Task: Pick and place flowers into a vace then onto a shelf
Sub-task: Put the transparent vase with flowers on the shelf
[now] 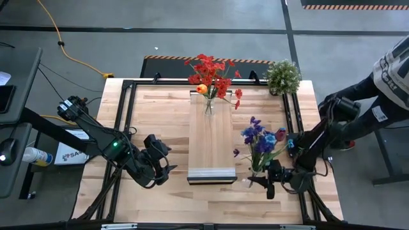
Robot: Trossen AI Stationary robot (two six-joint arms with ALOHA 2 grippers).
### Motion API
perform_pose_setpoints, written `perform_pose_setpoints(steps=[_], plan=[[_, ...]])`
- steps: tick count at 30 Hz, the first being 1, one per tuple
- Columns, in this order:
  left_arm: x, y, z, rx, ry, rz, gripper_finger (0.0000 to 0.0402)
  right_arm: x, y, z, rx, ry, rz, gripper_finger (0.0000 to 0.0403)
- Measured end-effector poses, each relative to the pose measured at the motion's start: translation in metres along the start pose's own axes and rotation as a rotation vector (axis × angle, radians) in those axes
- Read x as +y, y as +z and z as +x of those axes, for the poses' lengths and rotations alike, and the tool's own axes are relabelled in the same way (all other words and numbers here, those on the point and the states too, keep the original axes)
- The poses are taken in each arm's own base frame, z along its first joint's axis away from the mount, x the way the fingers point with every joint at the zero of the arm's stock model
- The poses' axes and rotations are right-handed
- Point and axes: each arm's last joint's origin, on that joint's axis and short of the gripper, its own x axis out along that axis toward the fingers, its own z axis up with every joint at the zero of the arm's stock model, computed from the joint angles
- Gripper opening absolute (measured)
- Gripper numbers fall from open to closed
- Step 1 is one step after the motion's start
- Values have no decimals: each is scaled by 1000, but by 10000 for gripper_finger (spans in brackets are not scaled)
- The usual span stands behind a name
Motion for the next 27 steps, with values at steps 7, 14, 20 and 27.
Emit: perform_pose_setpoints(steps=[7, 14, 20, 27], plan=[[-1, -1, 0, 36, -29, -9, 385, -5, 29, -13, 5, -18, -44, 165], [-1, -1, 0, 53, -41, -9, 385, 19, 84, -23, 63, -59, -216, 165], [-1, -2, 0, 53, -39, -8, 385, 44, 140, -31, 99, -124, -331, 165], [-1, -1, 0, 53, -38, -8, 385, 57, 187, -27, 75, -208, -380, 165]])
